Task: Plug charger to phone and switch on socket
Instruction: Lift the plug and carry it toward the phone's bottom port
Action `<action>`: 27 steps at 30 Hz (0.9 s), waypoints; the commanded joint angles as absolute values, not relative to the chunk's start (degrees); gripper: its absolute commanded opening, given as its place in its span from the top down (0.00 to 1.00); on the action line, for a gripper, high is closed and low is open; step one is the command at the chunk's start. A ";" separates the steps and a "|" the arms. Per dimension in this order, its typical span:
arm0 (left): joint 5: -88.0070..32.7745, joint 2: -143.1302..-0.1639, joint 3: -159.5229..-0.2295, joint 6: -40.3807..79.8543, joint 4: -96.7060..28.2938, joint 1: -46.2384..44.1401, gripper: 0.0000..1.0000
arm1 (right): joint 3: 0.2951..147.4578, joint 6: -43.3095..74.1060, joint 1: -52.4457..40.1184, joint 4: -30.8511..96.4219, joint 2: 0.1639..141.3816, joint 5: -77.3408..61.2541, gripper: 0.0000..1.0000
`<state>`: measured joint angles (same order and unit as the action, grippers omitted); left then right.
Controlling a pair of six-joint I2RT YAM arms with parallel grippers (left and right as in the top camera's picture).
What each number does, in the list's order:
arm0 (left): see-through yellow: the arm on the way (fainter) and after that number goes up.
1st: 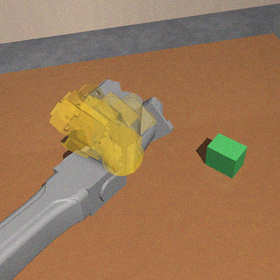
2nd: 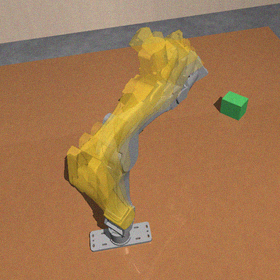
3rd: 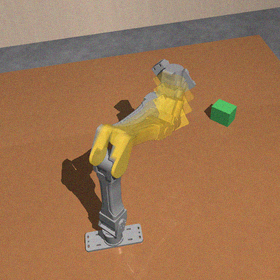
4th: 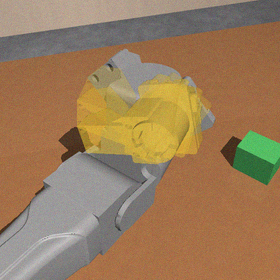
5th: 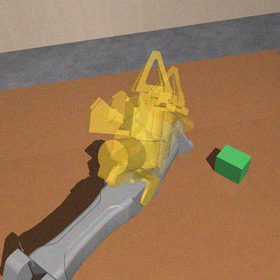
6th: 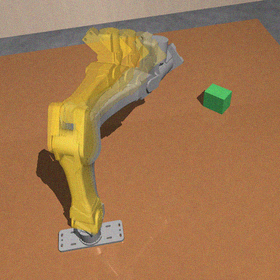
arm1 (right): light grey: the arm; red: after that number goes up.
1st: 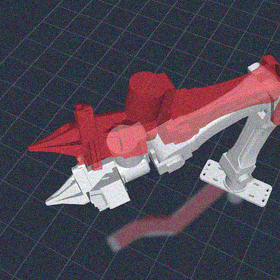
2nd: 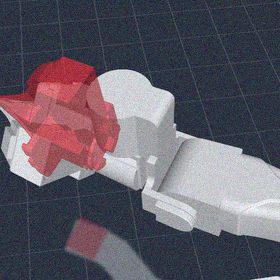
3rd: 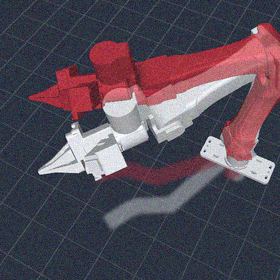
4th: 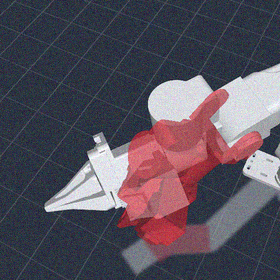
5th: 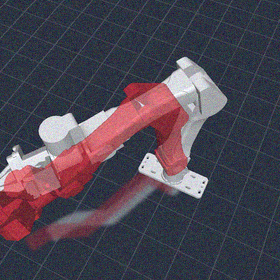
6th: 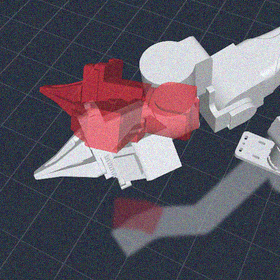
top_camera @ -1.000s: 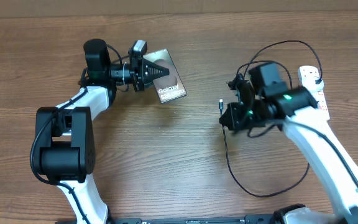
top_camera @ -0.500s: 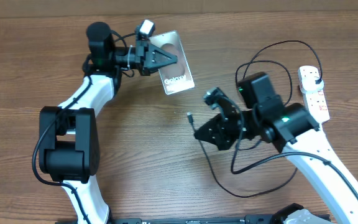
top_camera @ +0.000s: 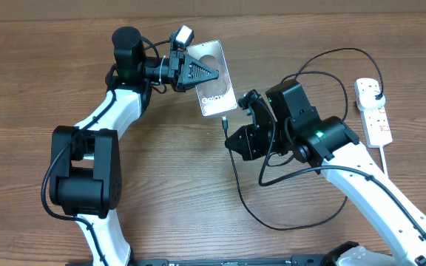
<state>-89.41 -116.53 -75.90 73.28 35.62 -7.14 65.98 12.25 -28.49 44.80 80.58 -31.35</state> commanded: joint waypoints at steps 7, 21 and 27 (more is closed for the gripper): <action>-90.63 -116.81 -77.41 72.36 35.83 -7.11 0.96 | 65.54 13.19 -28.53 43.59 80.73 -30.06 0.96; -90.65 -116.81 -77.34 70.37 35.83 -7.55 0.96 | 65.71 2.85 -33.15 54.72 80.71 -22.87 0.96; -90.63 -116.81 -77.30 69.71 35.83 -8.78 0.96 | 66.65 2.31 -35.33 51.16 80.71 -20.16 0.96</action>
